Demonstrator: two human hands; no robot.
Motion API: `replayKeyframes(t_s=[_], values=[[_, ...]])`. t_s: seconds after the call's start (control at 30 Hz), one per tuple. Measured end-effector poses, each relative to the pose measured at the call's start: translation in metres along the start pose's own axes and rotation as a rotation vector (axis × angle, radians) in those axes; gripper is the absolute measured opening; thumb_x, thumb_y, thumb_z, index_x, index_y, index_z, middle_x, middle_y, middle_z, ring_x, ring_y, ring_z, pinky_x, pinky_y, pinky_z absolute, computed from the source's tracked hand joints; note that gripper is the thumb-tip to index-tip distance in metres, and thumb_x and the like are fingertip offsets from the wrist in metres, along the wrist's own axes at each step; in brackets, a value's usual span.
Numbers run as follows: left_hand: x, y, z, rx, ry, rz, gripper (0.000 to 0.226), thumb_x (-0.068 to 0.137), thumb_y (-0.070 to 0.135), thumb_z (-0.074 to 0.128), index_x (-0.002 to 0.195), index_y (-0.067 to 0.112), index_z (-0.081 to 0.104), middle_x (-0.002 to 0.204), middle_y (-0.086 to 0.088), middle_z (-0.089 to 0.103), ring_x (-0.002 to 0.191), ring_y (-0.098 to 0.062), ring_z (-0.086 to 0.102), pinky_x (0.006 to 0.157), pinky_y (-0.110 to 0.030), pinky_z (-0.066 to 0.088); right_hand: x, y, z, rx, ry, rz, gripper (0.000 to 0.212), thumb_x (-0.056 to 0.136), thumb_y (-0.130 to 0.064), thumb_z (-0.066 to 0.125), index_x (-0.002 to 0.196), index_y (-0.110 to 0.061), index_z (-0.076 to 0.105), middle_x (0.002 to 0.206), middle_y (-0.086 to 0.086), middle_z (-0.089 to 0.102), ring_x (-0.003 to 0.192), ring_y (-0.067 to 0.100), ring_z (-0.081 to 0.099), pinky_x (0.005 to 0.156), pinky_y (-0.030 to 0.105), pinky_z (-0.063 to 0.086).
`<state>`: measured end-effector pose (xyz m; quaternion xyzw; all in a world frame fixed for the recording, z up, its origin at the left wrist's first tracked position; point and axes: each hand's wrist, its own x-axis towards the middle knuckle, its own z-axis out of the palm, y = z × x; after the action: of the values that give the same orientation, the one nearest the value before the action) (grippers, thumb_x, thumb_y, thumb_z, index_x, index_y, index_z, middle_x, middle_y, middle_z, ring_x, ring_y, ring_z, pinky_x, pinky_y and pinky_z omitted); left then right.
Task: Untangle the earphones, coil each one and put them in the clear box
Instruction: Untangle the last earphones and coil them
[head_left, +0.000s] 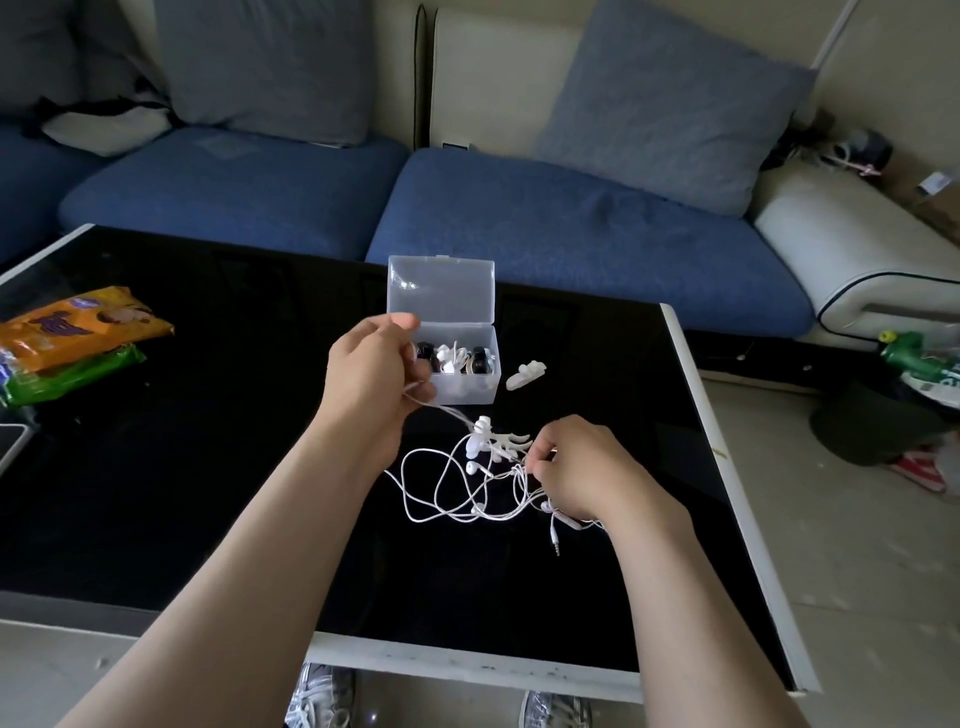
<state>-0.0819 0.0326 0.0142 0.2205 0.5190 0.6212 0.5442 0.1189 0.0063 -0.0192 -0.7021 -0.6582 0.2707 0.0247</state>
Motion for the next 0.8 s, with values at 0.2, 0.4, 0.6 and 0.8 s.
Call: replayKeyframes(t_s=[0.2,0.4,0.6,0.8], values=[[-0.002,-0.004,-0.008,0.667,0.128,0.412,0.026,0.094,0.015,0.05,0.1,0.025,0.073,0.102,-0.001,0.062,0.083,-0.008,0.057,0.071,-0.024,0.045,-0.005,-0.007,-0.011,0.362,0.01,-0.189,0.017,0.107,-0.024,0.058,0.096,-0.022,0.071,0.084,-0.005,0.08,0.054,0.01,0.059,0.05,0.025,0.046],[-0.003,-0.014,-0.01,1.036,-0.169,0.583,0.022,0.094,0.03,0.06,0.088,0.033,0.081,0.103,0.013,0.042,0.115,-0.011,0.047,0.102,-0.03,0.042,-0.017,-0.025,-0.029,0.601,0.176,-0.35,0.013,0.106,-0.027,0.065,0.101,-0.023,0.076,0.067,0.001,0.075,0.062,0.012,0.074,0.07,0.032,0.058],[-0.016,-0.014,-0.003,1.008,-0.452,0.622,0.042,0.107,0.039,0.058,0.073,0.017,0.072,0.092,-0.004,0.056,0.099,-0.011,0.052,0.083,-0.021,0.041,-0.017,-0.028,-0.037,0.808,0.261,-0.327,0.013,0.104,-0.023,0.066,0.106,-0.025,0.079,0.066,-0.004,0.069,0.059,0.007,0.058,0.066,0.027,0.05],[-0.01,-0.009,0.007,0.431,-0.222,0.274,0.042,0.108,0.021,0.044,0.078,-0.001,0.063,0.077,-0.011,0.07,0.077,-0.028,0.066,0.069,-0.038,0.05,-0.017,-0.025,-0.035,0.627,0.025,-0.211,0.013,0.096,-0.032,0.072,0.093,-0.025,0.083,0.082,0.001,0.078,0.073,0.003,0.066,0.07,0.016,0.05]])
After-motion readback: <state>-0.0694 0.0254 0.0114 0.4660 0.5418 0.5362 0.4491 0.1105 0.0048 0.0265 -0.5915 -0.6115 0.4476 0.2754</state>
